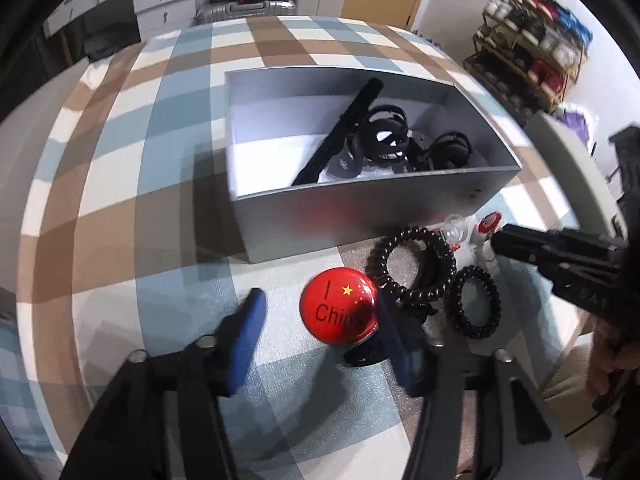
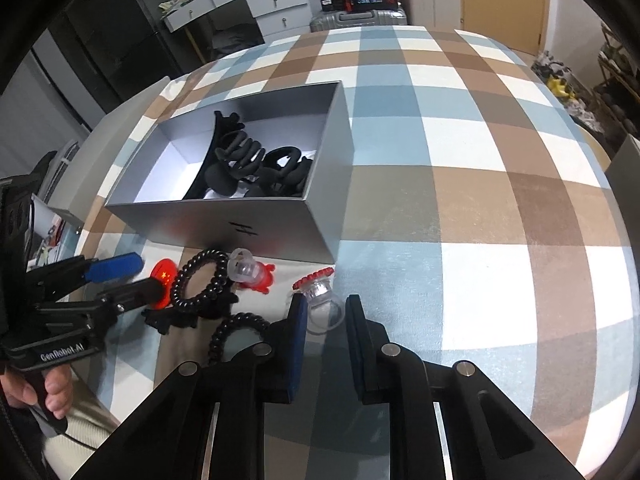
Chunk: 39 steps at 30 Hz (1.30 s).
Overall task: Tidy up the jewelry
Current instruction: 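Lift the red badge with the left gripper while the right grasps a clear red-topped ring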
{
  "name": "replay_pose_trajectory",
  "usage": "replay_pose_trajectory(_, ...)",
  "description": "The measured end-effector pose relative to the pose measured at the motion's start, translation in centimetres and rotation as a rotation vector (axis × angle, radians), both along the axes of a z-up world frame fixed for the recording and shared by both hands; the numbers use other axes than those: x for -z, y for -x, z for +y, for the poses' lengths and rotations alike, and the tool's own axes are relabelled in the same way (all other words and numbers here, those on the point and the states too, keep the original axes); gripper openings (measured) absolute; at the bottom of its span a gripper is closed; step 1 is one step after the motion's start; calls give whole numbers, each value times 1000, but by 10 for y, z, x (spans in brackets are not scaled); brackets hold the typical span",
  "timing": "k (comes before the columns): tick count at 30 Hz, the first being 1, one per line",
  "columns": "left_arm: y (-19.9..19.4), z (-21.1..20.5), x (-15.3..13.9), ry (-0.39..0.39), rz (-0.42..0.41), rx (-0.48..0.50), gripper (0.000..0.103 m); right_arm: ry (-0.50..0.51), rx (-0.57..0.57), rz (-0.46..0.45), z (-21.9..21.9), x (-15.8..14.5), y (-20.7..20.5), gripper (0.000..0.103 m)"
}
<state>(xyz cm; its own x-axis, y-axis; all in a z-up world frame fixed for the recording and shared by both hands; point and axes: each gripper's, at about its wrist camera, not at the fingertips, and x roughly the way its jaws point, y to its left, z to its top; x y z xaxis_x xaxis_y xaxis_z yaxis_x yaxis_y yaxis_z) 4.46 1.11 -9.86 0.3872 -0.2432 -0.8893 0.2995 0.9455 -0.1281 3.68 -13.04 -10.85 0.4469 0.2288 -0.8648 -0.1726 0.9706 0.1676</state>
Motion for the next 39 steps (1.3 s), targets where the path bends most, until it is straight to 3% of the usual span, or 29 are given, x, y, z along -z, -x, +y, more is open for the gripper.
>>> replay_pose_trajectory(9, 5, -15, 7, -110, -71, 70, 55, -9, 11, -10, -4, -6, 2, 18)
replay_pose_trajectory(14, 7, -17, 6, -109, -77, 94, 39, -11, 16, -32, -5, -11, 3, 18)
replay_pose_trajectory(23, 12, -19, 2, -129, -53, 97, 38, 4, 92, -33, -22, -13, 1, 18)
replay_pose_trajectory(29, 19, -14, -20, -77, -98, 90, 38, -25, 146, -54, -36, -20, 2, 18)
replay_pose_trajectory(39, 21, 5, -70, 79, -230, 25, 38, -129, 192, -234, -53, -60, 12, 18)
